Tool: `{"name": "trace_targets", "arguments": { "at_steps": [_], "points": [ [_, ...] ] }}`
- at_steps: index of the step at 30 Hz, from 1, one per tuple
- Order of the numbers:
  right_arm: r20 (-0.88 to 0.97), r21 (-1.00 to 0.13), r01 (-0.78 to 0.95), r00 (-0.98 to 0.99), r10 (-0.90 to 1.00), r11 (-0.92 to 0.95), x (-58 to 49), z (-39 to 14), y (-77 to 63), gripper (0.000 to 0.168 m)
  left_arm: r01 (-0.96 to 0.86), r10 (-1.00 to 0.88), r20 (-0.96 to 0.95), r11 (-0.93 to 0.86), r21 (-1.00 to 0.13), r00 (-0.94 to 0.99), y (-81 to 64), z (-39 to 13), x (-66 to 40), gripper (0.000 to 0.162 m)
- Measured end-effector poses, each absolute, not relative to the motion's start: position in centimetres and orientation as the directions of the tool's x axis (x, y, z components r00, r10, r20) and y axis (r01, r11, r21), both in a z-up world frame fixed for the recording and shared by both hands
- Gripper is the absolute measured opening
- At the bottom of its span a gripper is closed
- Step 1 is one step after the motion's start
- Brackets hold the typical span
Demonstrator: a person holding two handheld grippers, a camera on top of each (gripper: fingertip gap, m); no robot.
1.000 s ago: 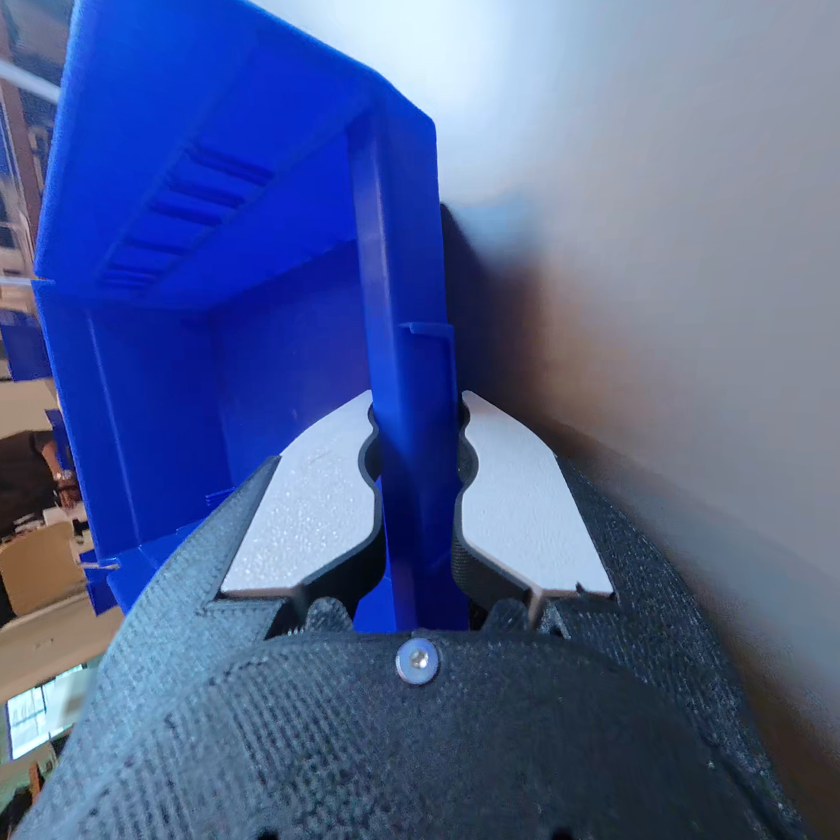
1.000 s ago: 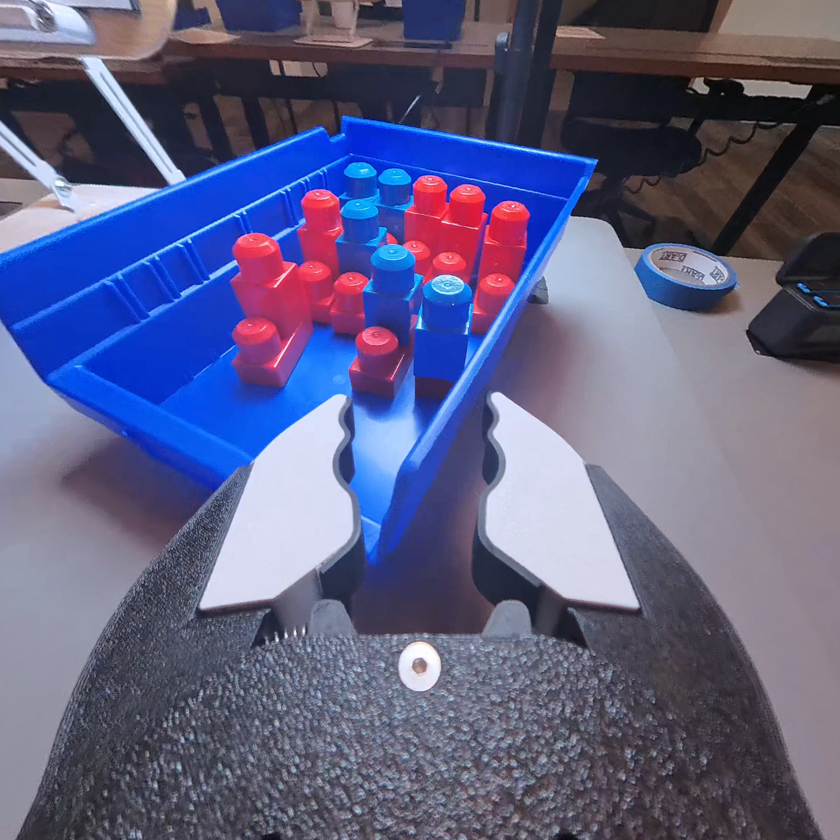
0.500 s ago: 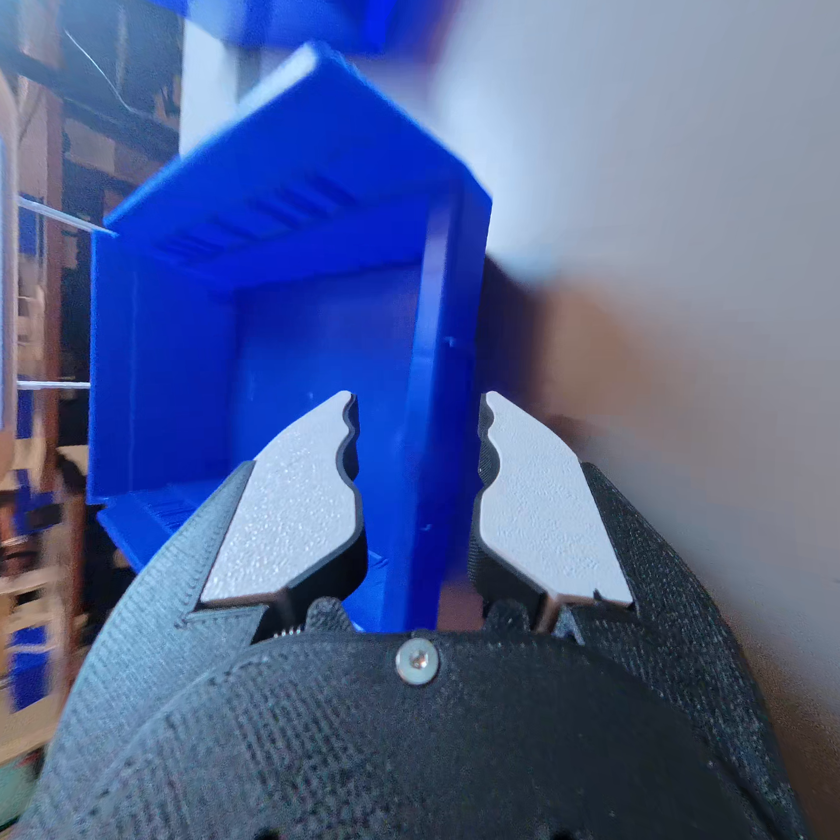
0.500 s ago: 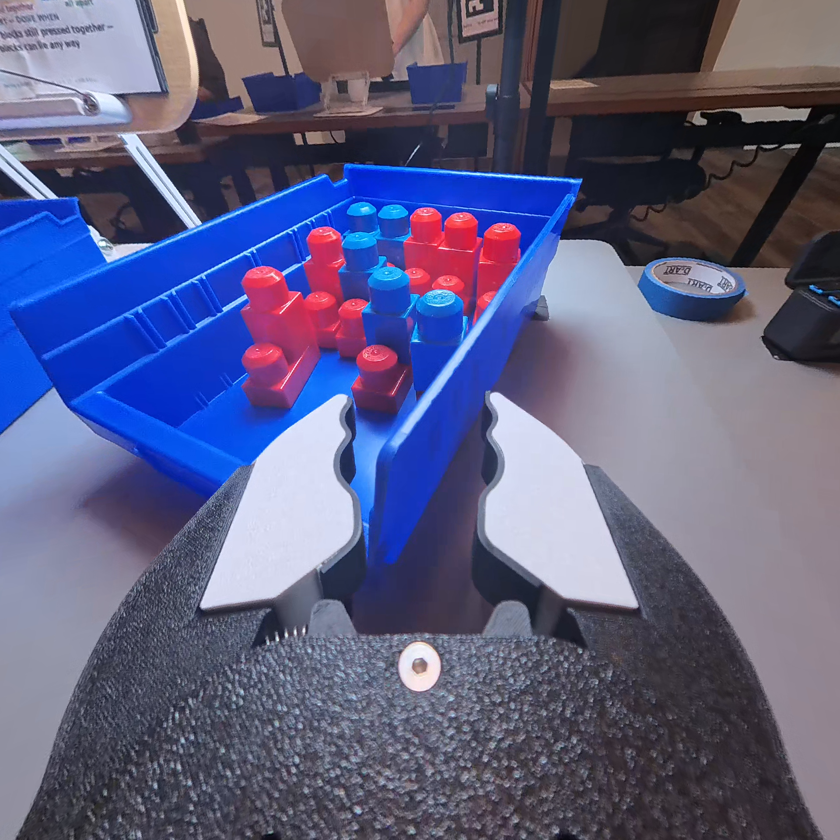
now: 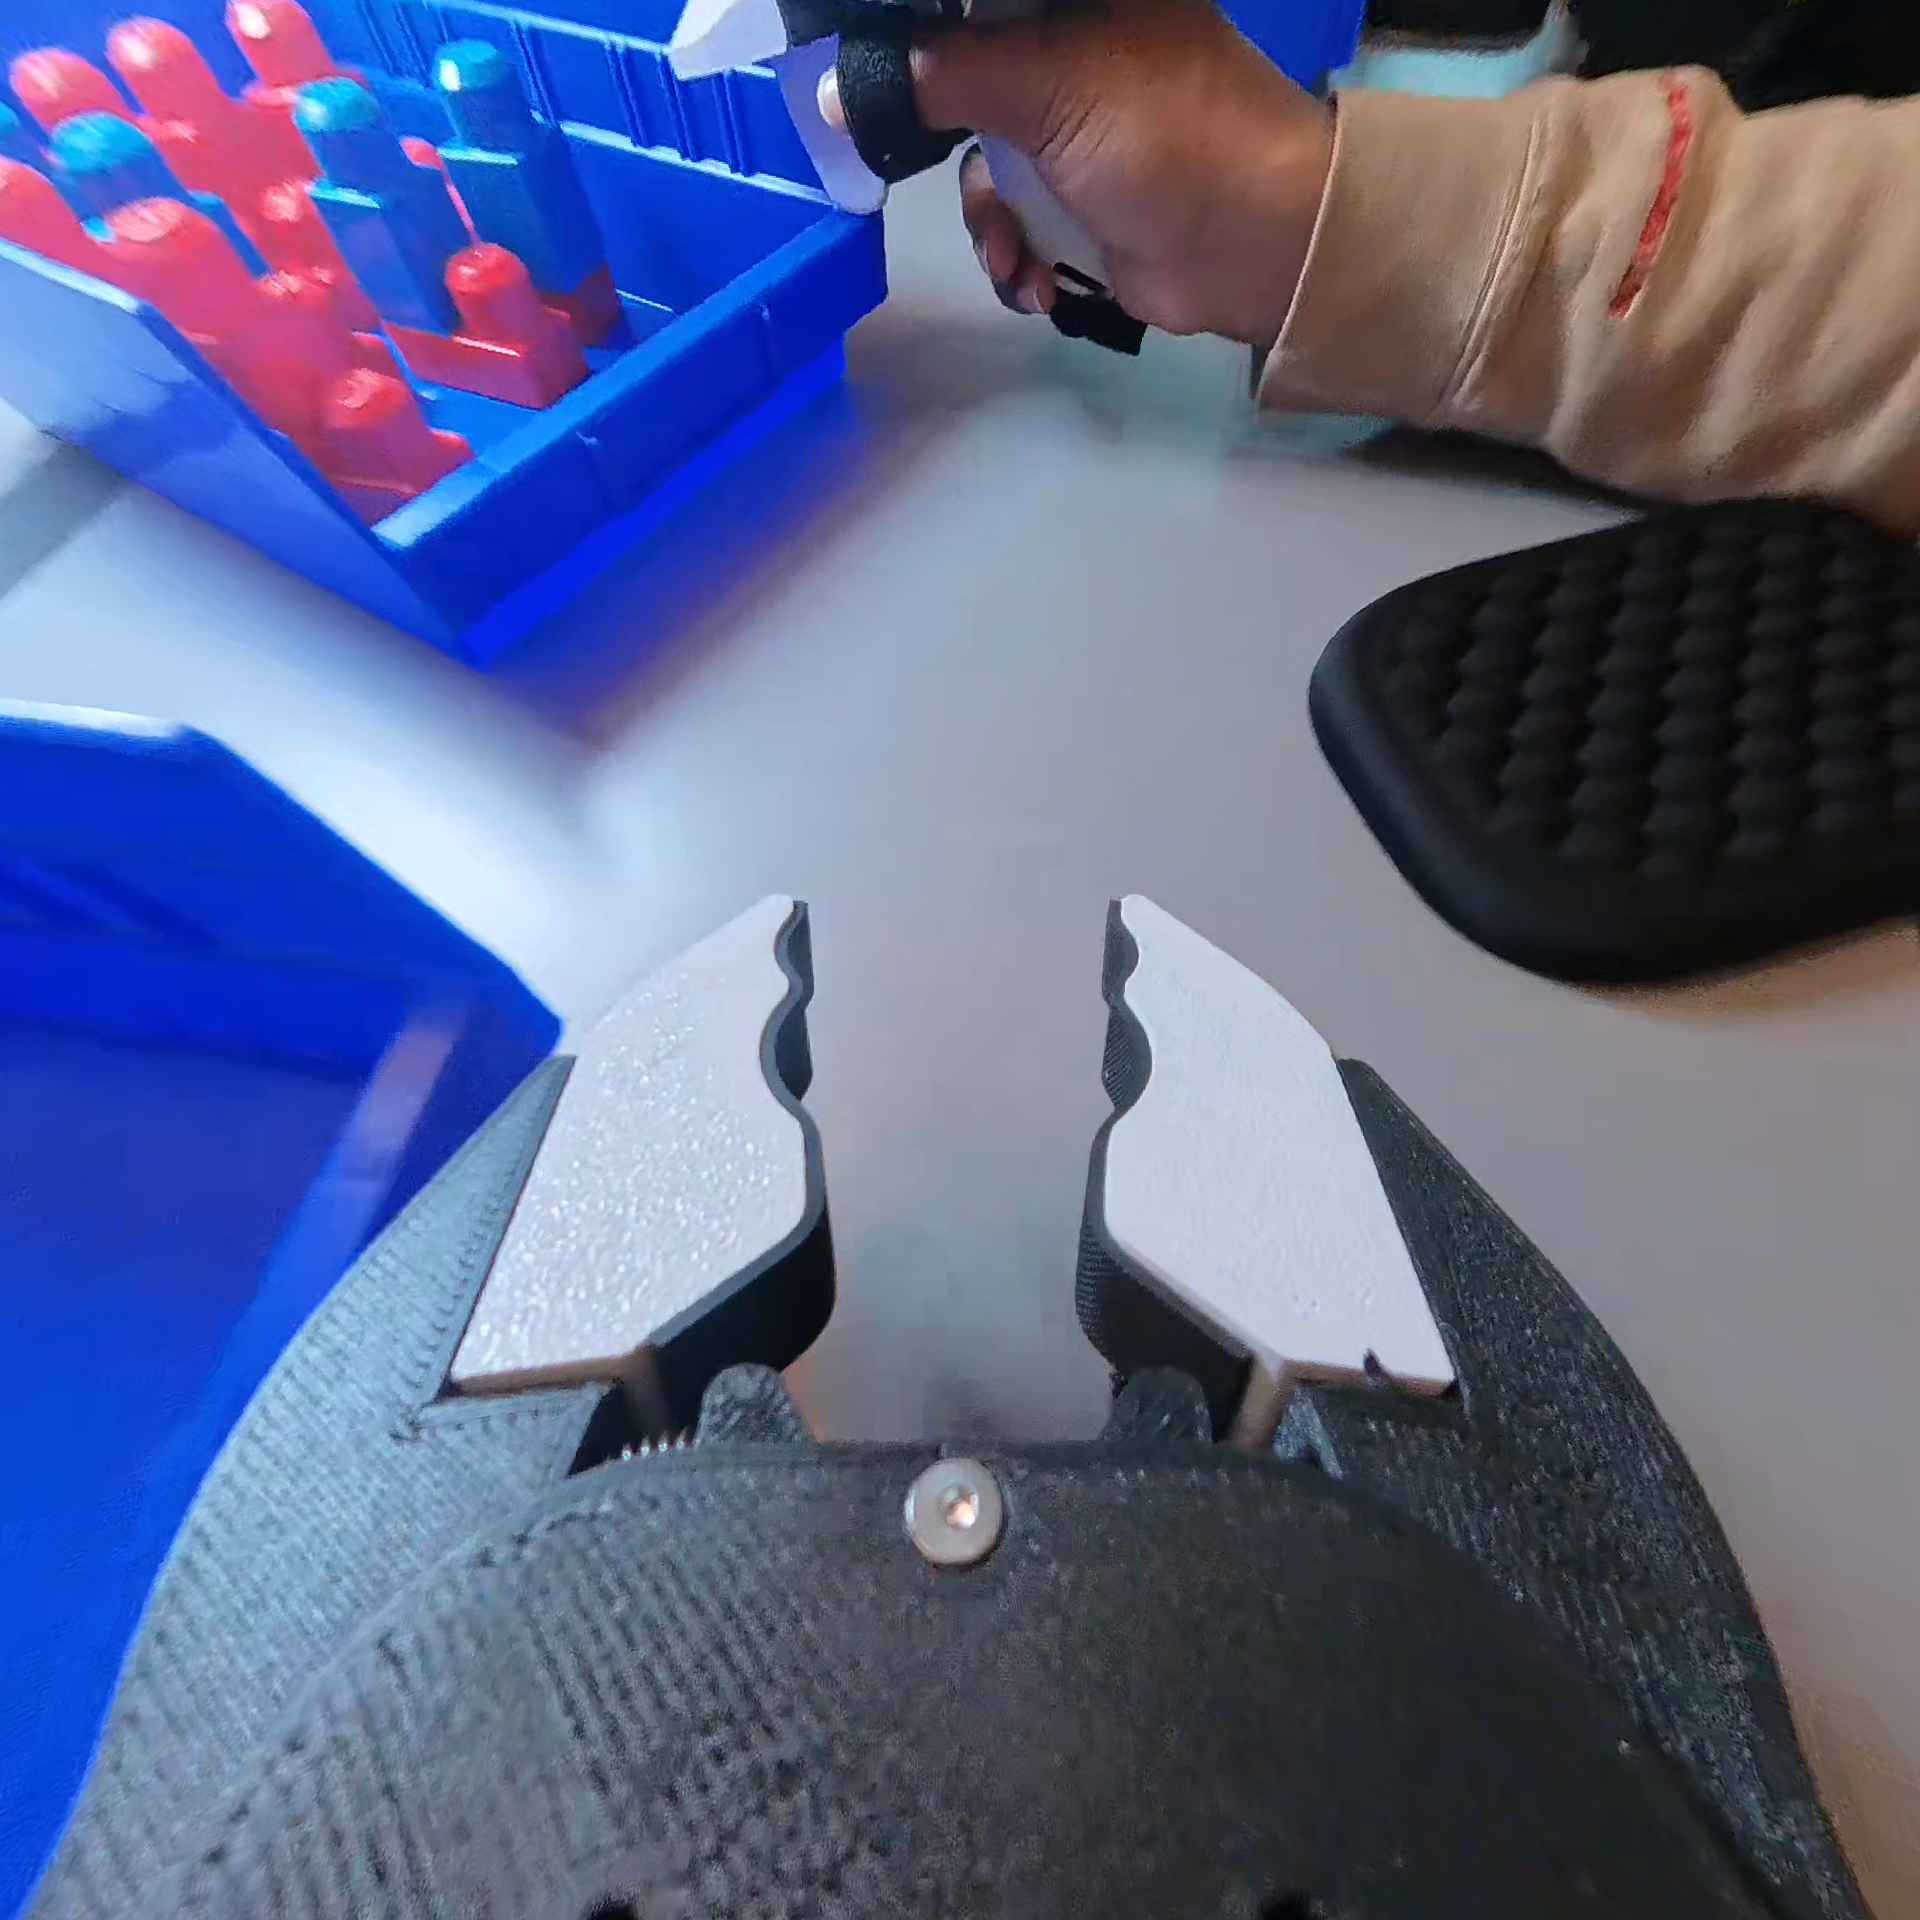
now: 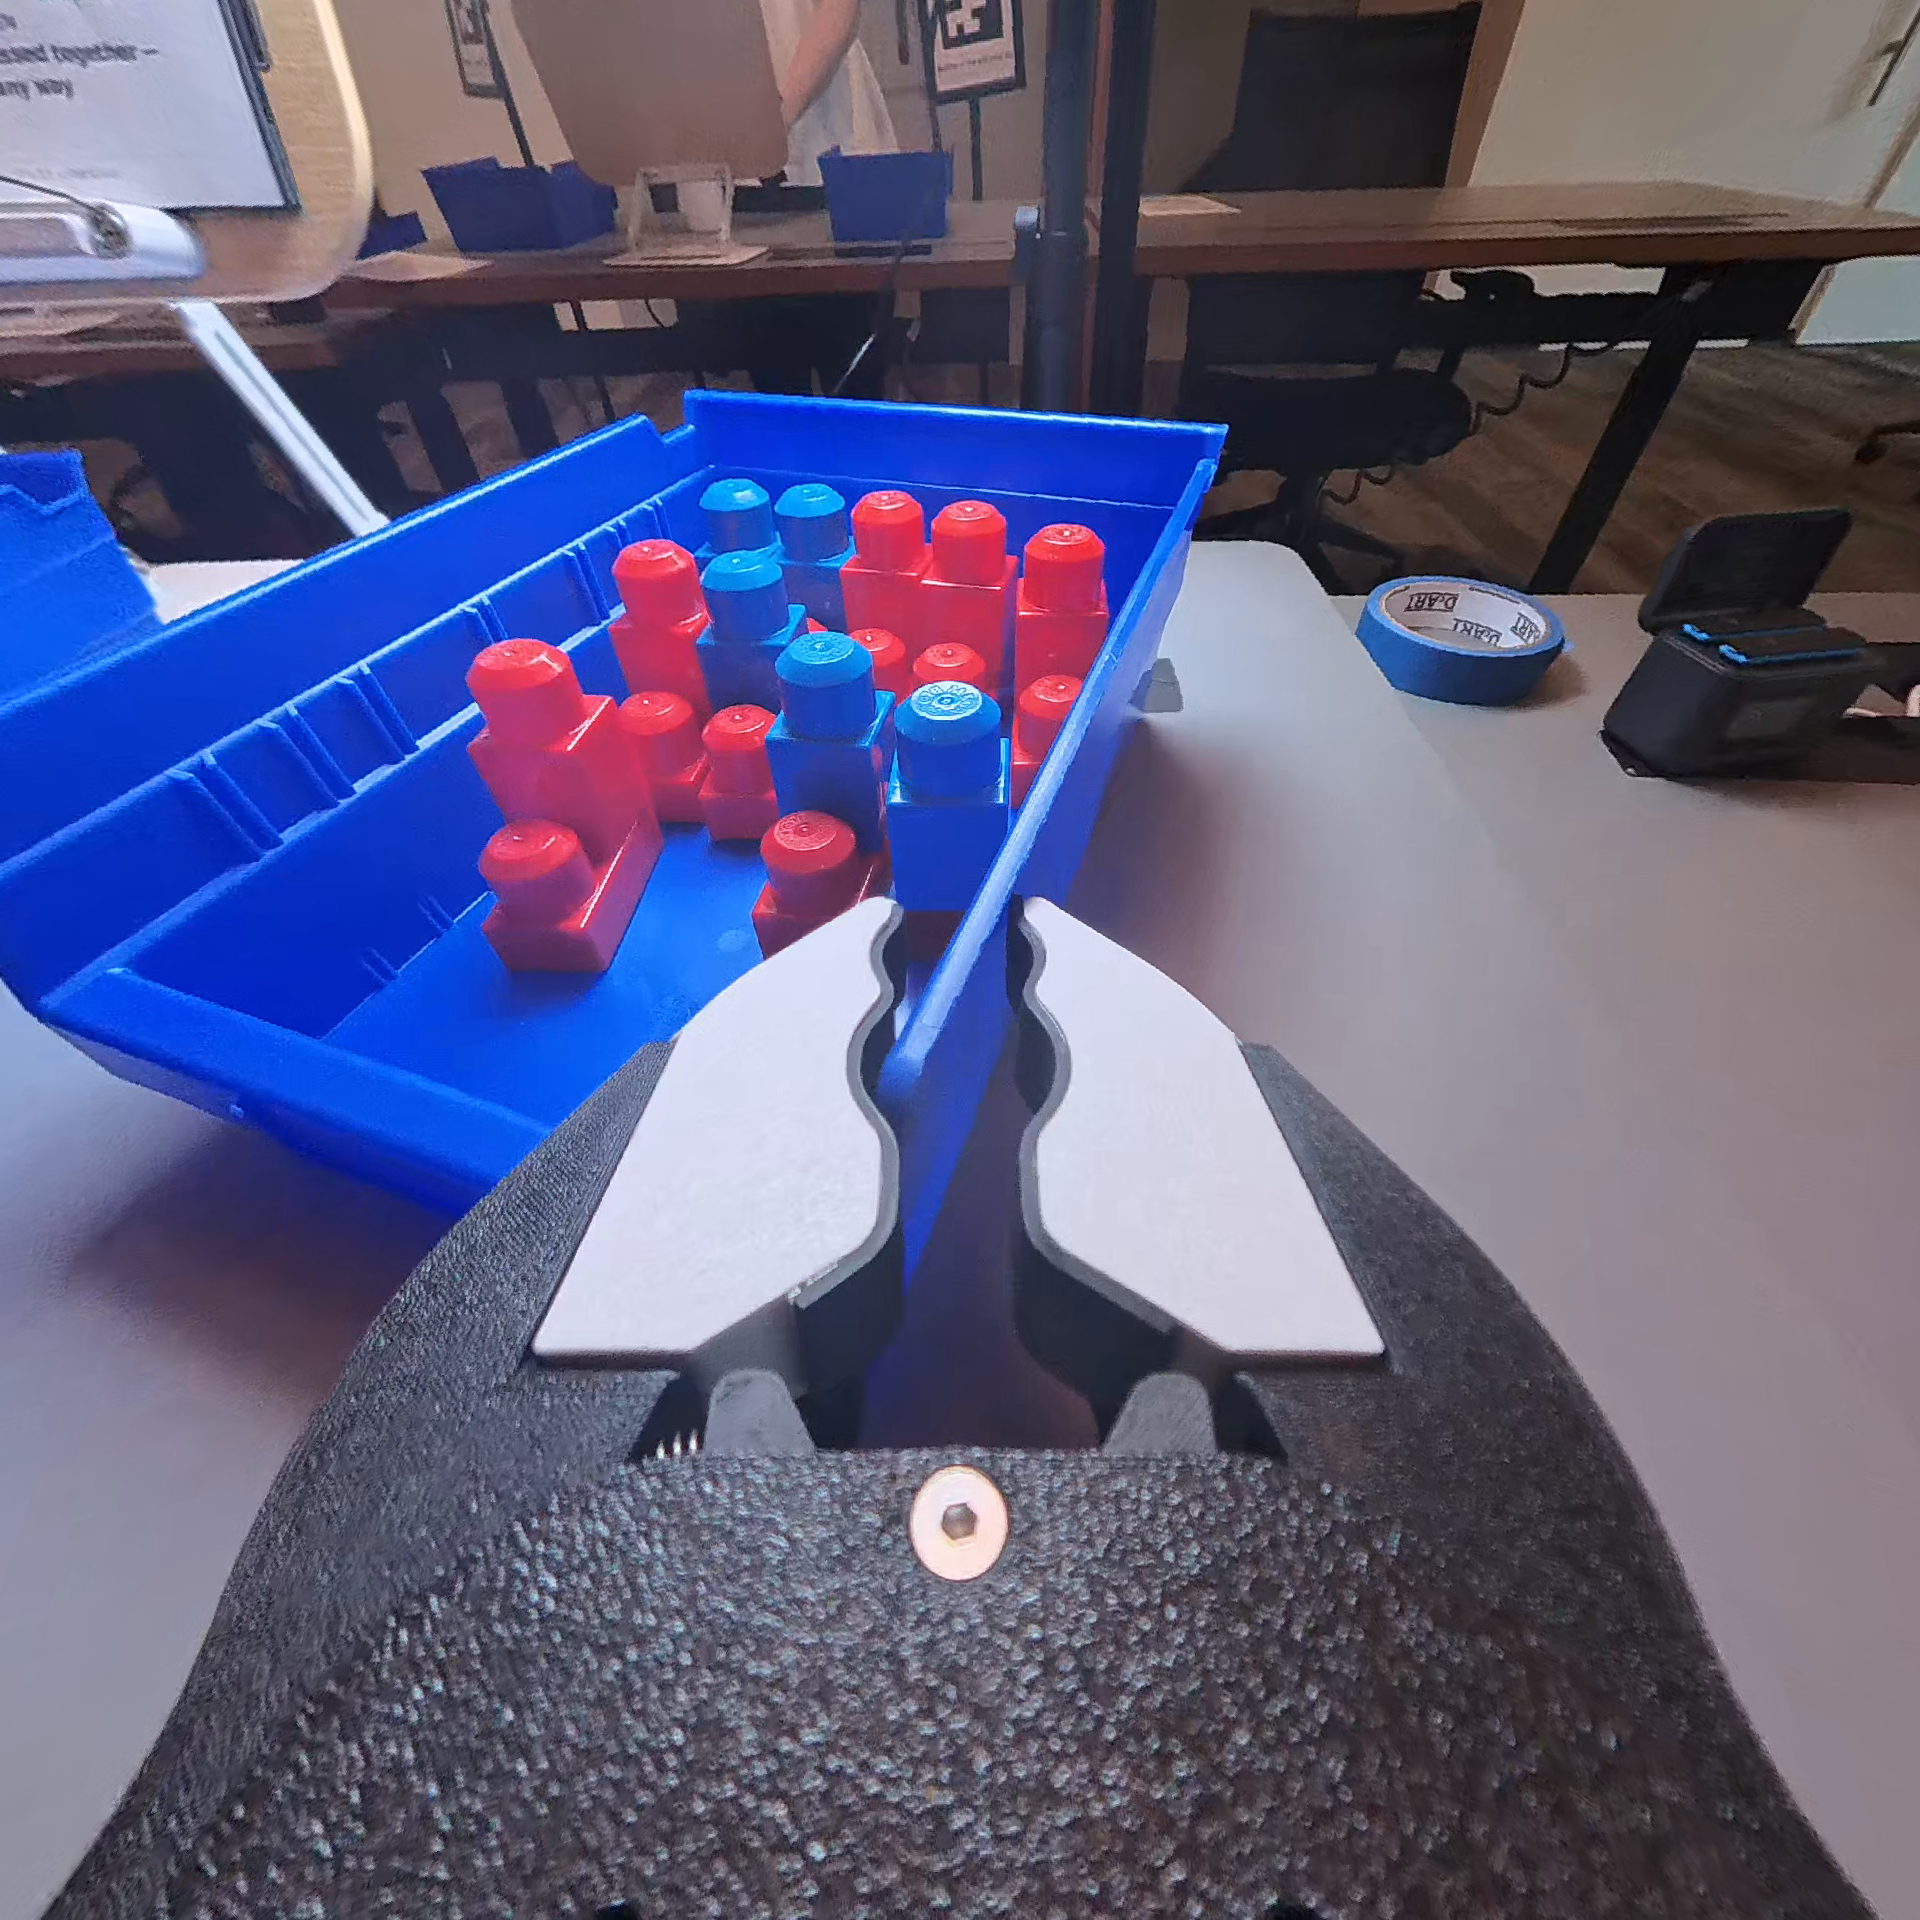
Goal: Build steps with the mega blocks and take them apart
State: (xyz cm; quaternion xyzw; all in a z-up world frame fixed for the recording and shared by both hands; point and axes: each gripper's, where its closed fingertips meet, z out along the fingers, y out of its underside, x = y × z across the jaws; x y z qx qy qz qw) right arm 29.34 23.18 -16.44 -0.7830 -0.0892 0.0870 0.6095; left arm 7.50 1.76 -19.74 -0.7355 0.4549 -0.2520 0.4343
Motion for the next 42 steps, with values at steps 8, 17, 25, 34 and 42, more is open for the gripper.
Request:
{"name": "trace_targets", "arguments": {
  "at_steps": [8, 17, 25, 34, 42],
  "points": [
    [-0.015, -0.965, 0.054, 0.966, 0.258, -0.258, 29.1, -16.5, 20.0, 0.018, -0.277, -0.814, 0.106, -0.312, -0.909, 0.571, 5.5, -18.8, 10.6, 0.068],
    [0.050, -0.952, 0.137, 0.952, 0.303, -0.275, 27.8, -16.6, 15.6, 0.027, -0.332, -0.733, -0.036, -0.262, -0.906, 0.679, 9.1, -19.3, 11.4, 0.070],
    [0.213, -0.926, 0.296, 0.922, 0.324, -0.234, 27.9, -16.9, 11.5, 0.016, -0.322, -0.729, -0.056, -0.231, -0.918, 0.682, 8.6, -18.5, 11.2, 0.056],
    [0.236, -0.919, 0.319, 0.915, 0.326, -0.231, 29.2, -16.9, 9.9, 0.011, -0.288, -0.699, -0.019, -0.270, -0.919, 0.715, 7.6, -19.0, 9.1, 0.064],
    [0.222, -0.931, 0.301, 0.916, 0.335, -0.206, 29.5, -16.8, 6.4, 0.011, -0.280, -0.744, -0.013, -0.236, -0.931, 0.669, 7.0, -19.1, 11.4, 0.060]
  ]
}}
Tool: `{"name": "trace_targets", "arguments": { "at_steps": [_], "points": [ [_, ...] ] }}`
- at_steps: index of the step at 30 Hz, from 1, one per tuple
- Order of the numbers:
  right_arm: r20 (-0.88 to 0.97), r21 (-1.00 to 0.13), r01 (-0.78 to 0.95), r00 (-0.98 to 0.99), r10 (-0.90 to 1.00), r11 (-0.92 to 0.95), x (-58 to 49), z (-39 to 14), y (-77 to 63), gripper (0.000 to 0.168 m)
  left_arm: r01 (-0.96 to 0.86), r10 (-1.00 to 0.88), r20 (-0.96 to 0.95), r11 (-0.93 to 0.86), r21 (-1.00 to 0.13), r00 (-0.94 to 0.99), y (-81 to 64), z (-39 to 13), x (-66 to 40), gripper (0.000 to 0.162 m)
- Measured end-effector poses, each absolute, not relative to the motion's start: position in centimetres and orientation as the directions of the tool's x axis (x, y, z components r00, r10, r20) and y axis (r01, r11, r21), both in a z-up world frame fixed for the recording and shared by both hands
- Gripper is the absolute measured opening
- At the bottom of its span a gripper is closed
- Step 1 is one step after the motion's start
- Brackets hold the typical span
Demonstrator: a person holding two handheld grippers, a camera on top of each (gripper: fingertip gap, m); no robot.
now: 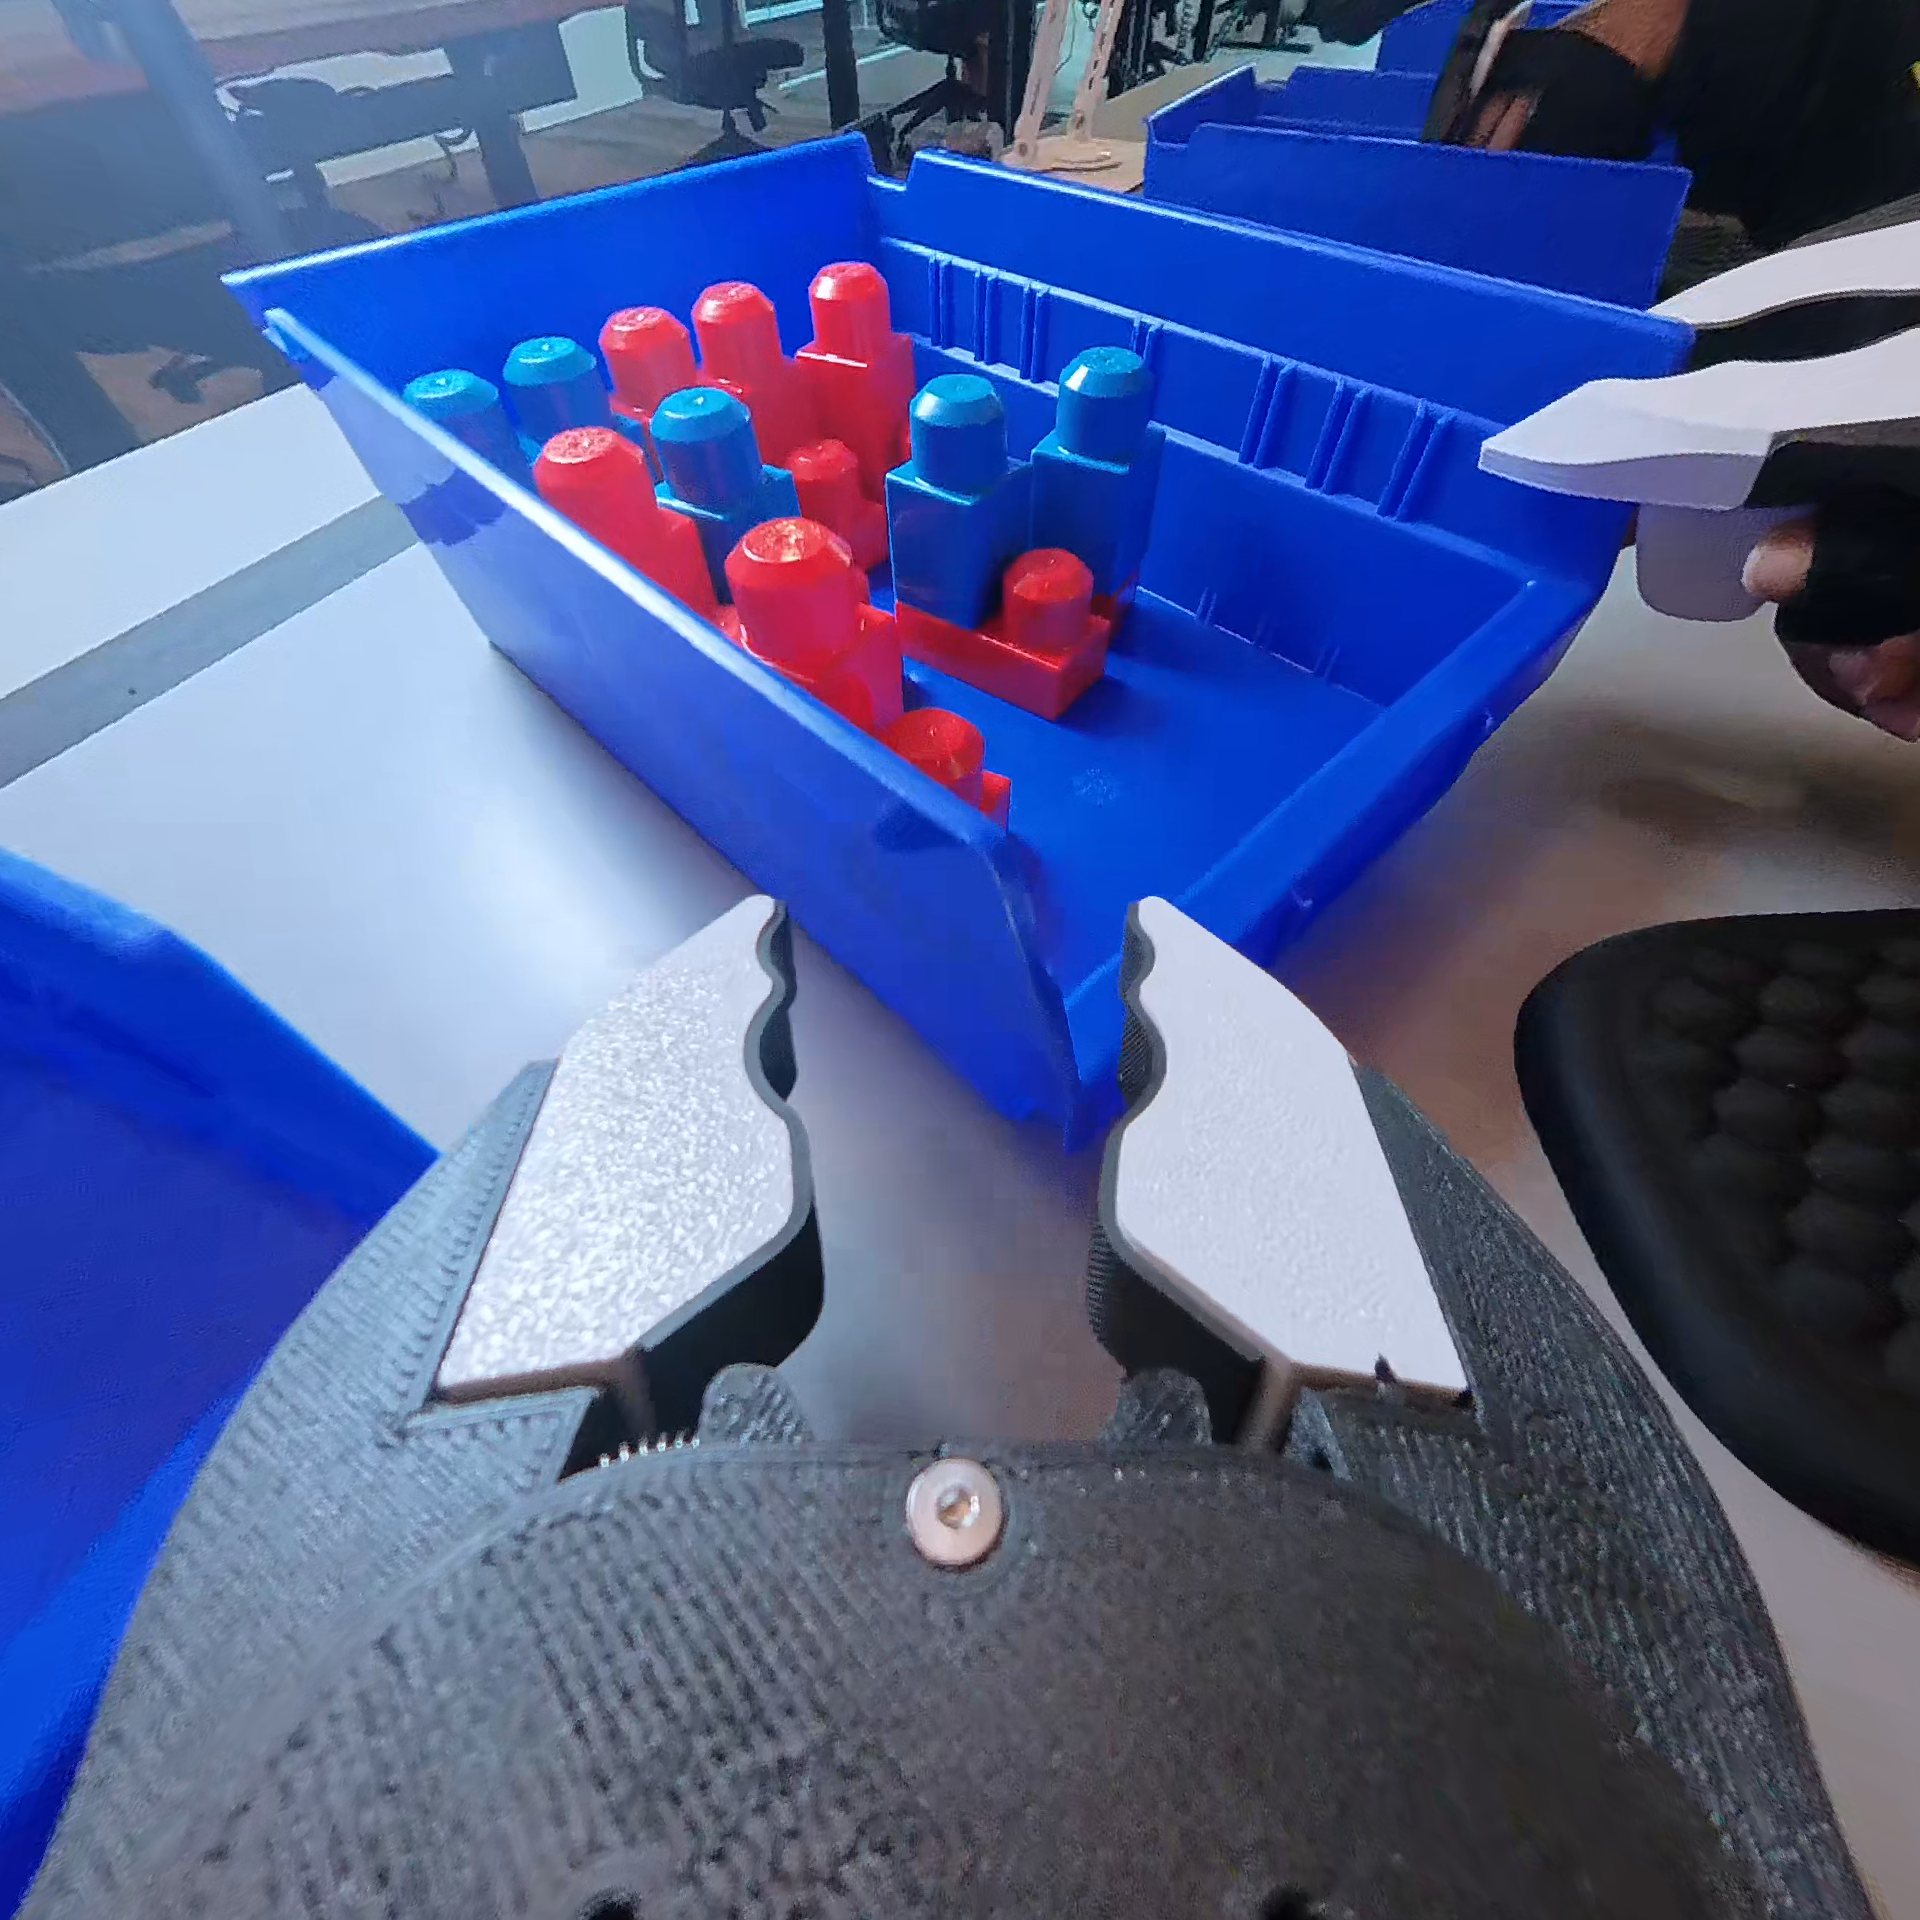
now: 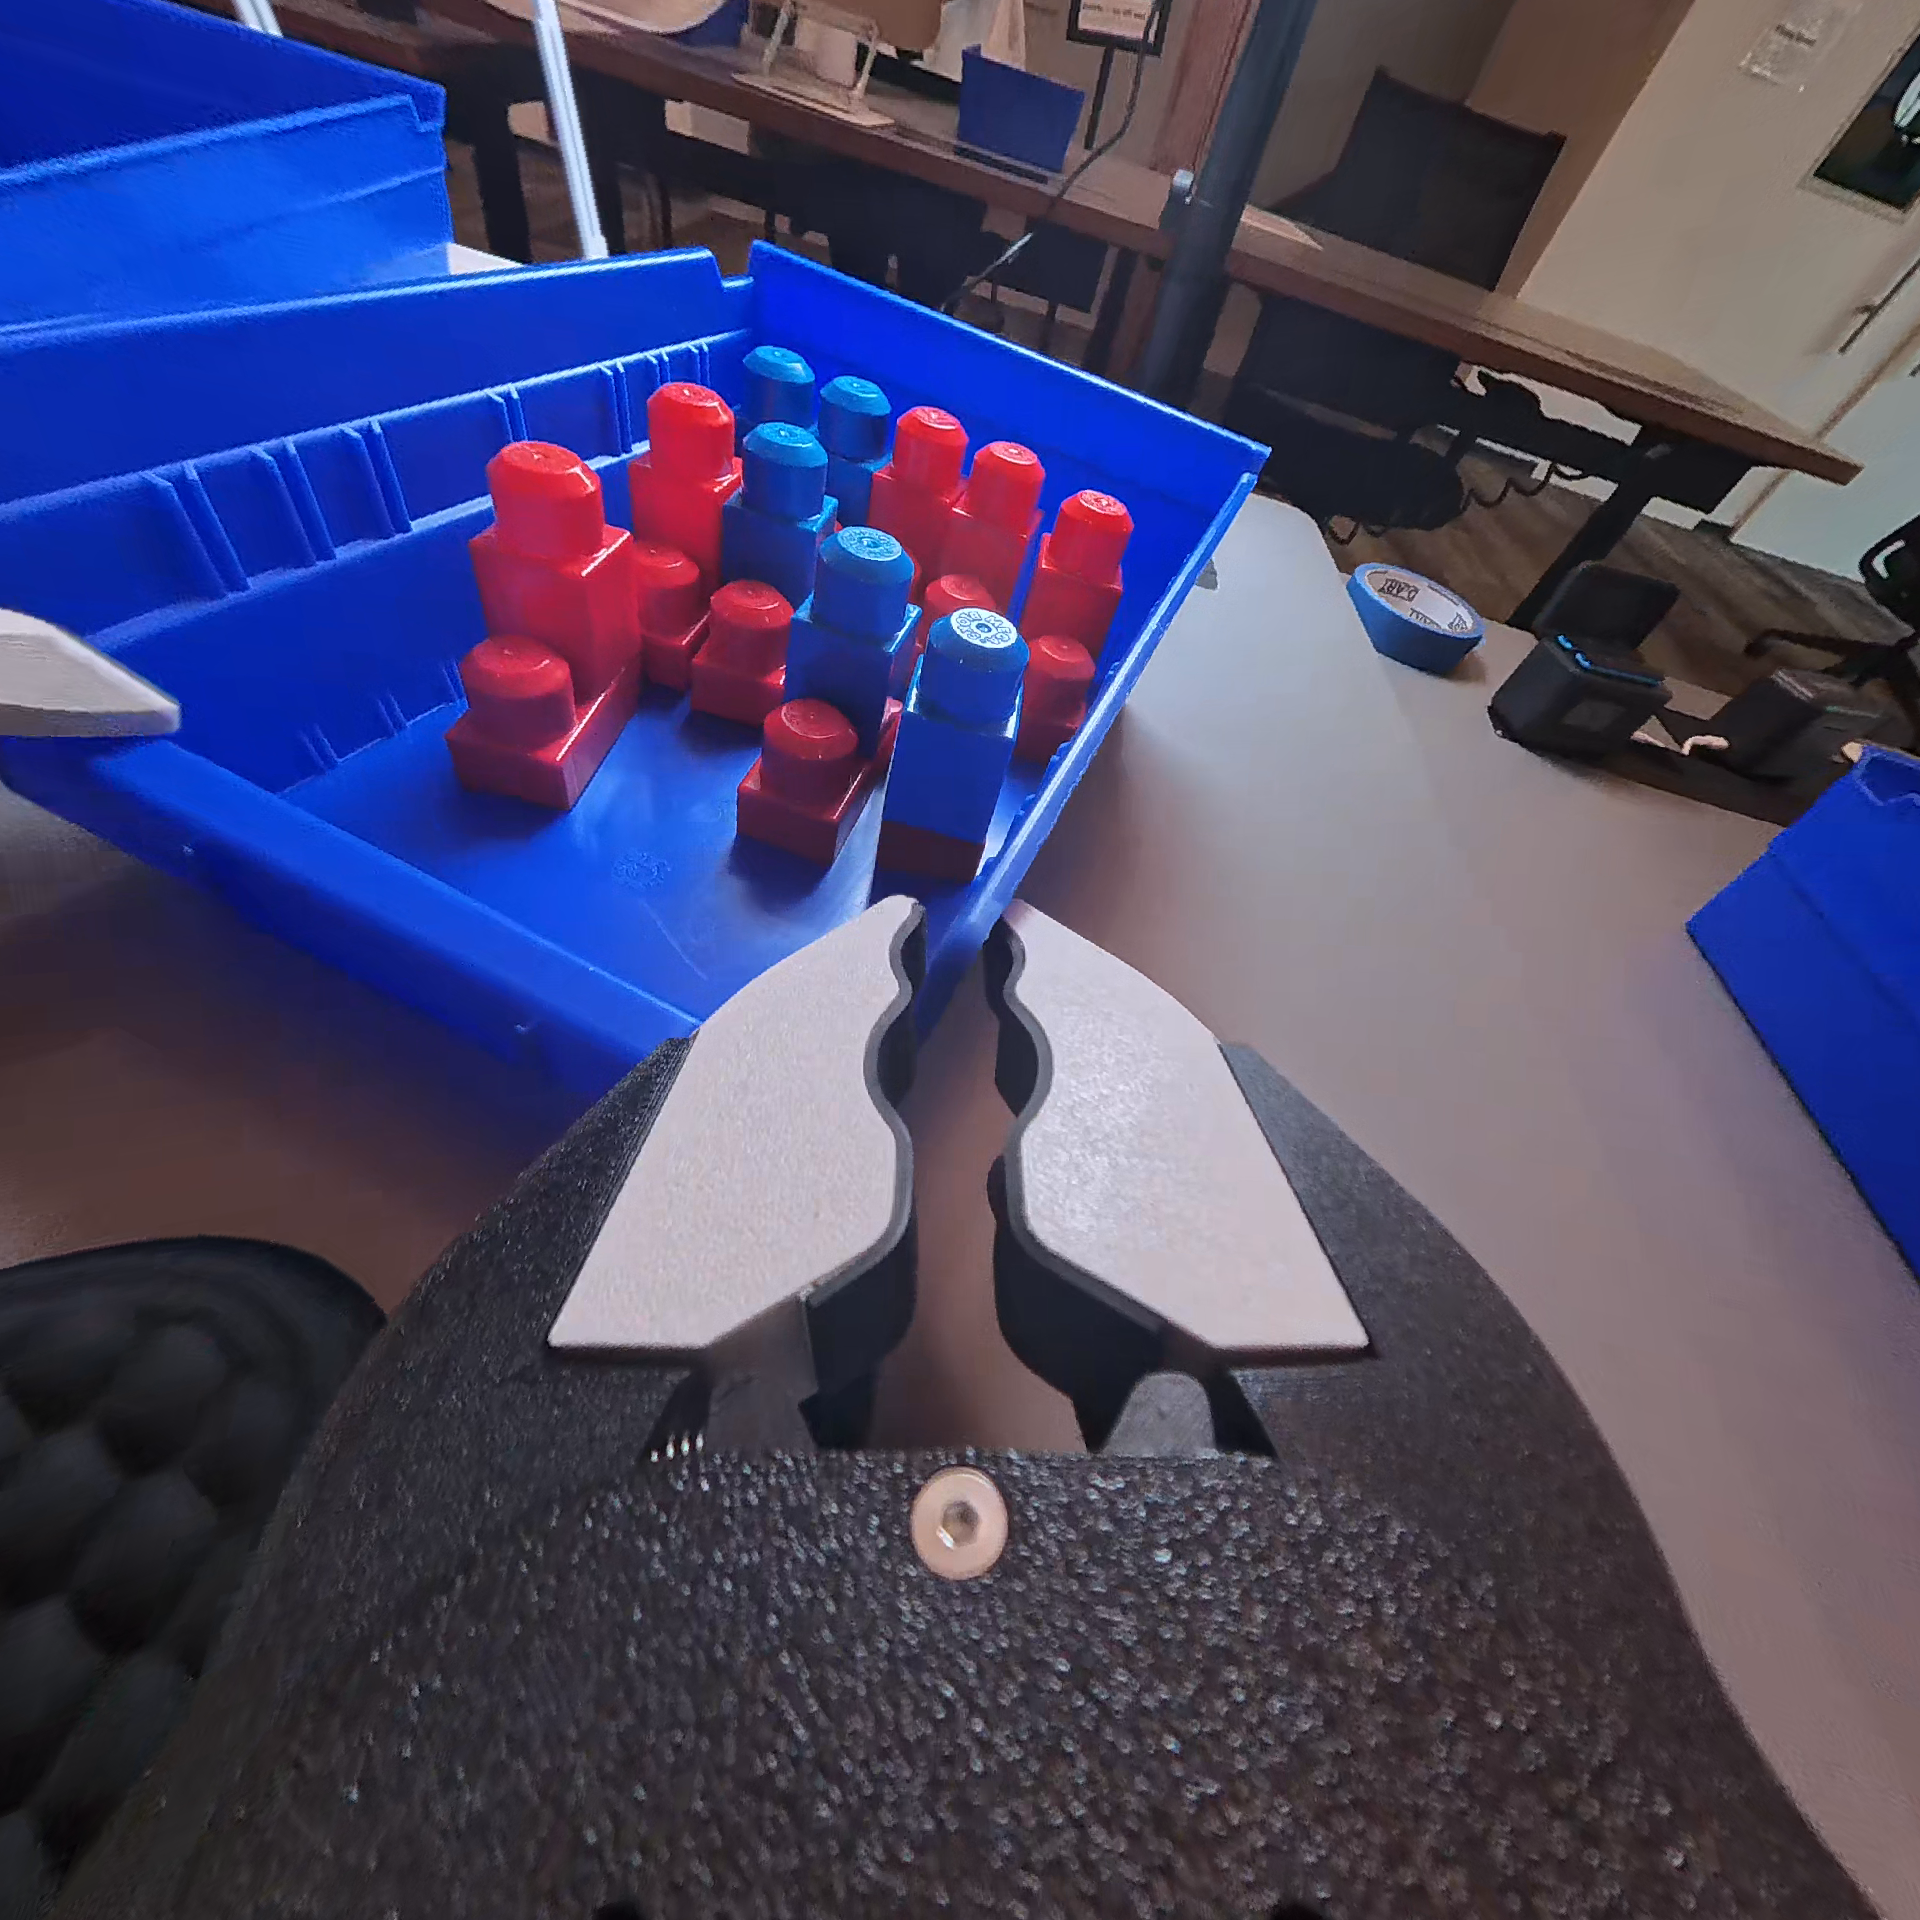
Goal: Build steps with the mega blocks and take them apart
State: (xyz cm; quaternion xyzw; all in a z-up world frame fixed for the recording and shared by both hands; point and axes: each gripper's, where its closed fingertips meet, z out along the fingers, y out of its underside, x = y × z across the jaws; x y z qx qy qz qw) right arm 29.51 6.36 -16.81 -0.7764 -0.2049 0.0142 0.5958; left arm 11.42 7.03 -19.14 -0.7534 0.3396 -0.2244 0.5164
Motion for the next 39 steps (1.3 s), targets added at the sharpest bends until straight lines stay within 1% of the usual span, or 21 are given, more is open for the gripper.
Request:
{"name": "trace_targets", "arguments": {
  "at_steps": [1, 2, 8, 10, 12, 13, 17, 21, 26, 31, 36, 39],
  "points": [
    [0.223, -0.932, 0.301, 0.915, 0.335, -0.201, 29.4, -16.8, 6.0, 0.010, -0.291, -0.751, -0.017, -0.234, -0.928, 0.660, 6.8, -19.3, 11.7, 0.055],
    [0.225, -0.933, 0.300, 0.917, 0.329, -0.197, 29.4, -16.8, 5.6, 0.010, -0.297, -0.754, -0.017, -0.237, -0.925, 0.657, 6.7, -19.5, 11.9, 0.047],
    [0.263, -0.937, 0.310, 0.928, 0.265, -0.157, 29.0, -16.6, 3.6, 0.010, -0.319, -0.741, -0.048, -0.228, -0.920, 0.669, 6.2, -19.1, 11.5, 0.033],
    [0.270, -0.939, 0.311, 0.932, 0.244, -0.149, 28.9, -16.5, 2.8, 0.010, -0.329, -0.739, -0.080, -0.198, -0.923, 0.669, 5.9, -18.6, 11.2, 0.028],
    [0.280, -0.940, 0.313, 0.934, 0.223, -0.134, 28.9, -15.9, 2.0, 0.009, -0.360, -0.721, -0.170, -0.117, -0.926, 0.671, 5.6, -17.5, 11.0, 0.020],
    [0.286, -0.941, 0.316, 0.935, 0.211, -0.125, 28.9, -15.6, 1.6, 0.009, -0.369, -0.715, -0.197, -0.092, -0.925, 0.671, 5.3, -16.9, 11.0, 0.018],
    [0.303, -0.944, 0.321, 0.934, 0.188, -0.072, 28.5, -13.7, 0.0, 0.008, -0.347, -0.705, -0.212, -0.052, -0.936, 0.676, 4.1, -14.5, 10.7, 0.016],
    [0.316, -0.948, 0.319, 0.931, 0.180, 0.013, 26.9, -10.8, -1.2, 0.009, -0.330, -0.665, -0.266, 0.031, -0.944, 0.698, 2.7, -10.8, 9.1, 0.014],
    [0.289, -0.957, 0.269, 0.920, 0.264, 0.110, 23.1, -6.6, -1.6, 0.009, -0.296, -0.583, -0.290, 0.086, -0.951, 0.759, 0.5, -5.9, 5.1, 0.015],
    [0.261, -0.963, 0.207, 0.870, 0.417, 0.172, 16.0, -3.4, -1.9, 0.009, -0.274, -0.442, -0.290, 0.102, -0.956, 0.849, -2.8, -2.1, -1.8, 0.015],
    [0.220, -0.975, 0.143, 0.757, 0.615, 0.172, 6.3, -2.1, -2.7, 0.009, -0.235, -0.263, -0.246, 0.073, -0.969, 0.933, -7.8, 0.3, -10.6, 0.015],
    [0.195, -0.980, 0.110, 0.672, 0.714, 0.164, 0.3, -2.1, -3.6, 0.010, -0.240, -0.147, -0.244, 0.045, -0.970, 0.959, -11.1, 0.8, -15.7, 0.015]
  ]
}}
